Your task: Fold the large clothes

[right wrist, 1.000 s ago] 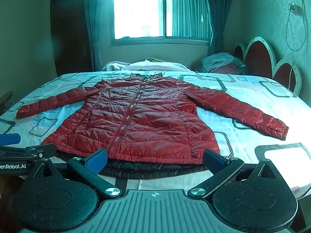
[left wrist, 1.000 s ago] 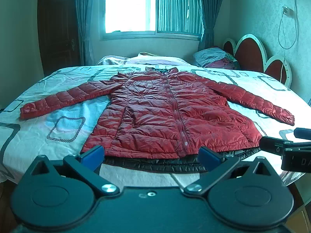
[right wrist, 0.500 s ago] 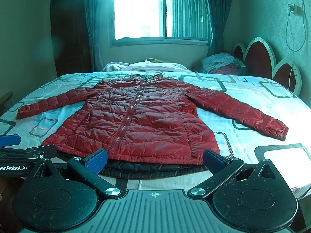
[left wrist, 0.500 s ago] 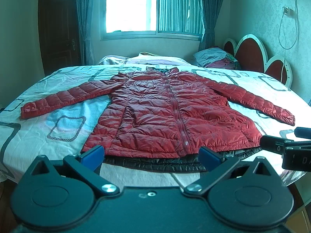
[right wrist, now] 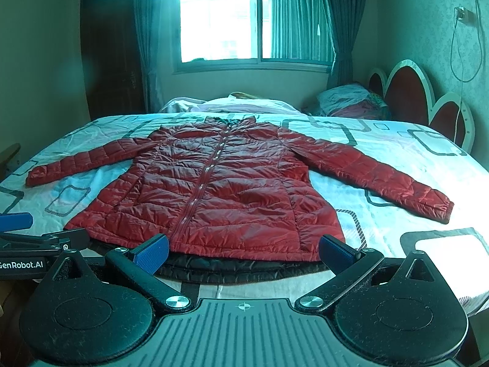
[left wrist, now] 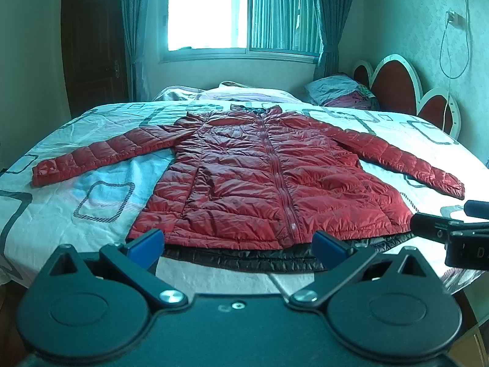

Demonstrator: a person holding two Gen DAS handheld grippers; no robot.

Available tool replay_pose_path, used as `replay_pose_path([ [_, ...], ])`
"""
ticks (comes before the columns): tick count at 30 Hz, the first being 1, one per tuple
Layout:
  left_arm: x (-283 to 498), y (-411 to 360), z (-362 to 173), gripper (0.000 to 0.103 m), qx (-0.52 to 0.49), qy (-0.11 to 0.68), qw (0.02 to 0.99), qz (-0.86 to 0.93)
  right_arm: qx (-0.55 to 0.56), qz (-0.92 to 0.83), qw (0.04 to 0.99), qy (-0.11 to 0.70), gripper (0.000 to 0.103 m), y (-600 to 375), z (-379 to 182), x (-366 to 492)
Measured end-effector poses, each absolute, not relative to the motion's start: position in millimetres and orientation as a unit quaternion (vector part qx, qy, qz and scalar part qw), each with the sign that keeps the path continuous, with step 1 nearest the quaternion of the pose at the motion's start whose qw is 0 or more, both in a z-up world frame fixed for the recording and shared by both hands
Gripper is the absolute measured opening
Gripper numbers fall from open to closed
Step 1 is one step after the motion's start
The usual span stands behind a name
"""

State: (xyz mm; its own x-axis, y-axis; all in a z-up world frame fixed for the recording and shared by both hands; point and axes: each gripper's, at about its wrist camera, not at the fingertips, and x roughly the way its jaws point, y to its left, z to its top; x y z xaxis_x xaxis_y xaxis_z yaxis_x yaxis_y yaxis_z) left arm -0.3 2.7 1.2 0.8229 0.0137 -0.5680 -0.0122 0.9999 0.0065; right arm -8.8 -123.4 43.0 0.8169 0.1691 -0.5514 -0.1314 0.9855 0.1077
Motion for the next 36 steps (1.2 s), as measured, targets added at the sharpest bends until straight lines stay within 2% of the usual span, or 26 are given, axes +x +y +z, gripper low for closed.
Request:
replay_pose_path([
  [36,1.5,-0.1,1.7,0.103,0.003,0.296,0.955,0.009,0.032,0.079,0.953,0.291,0.103,-123.8,44.4,-8.2],
])
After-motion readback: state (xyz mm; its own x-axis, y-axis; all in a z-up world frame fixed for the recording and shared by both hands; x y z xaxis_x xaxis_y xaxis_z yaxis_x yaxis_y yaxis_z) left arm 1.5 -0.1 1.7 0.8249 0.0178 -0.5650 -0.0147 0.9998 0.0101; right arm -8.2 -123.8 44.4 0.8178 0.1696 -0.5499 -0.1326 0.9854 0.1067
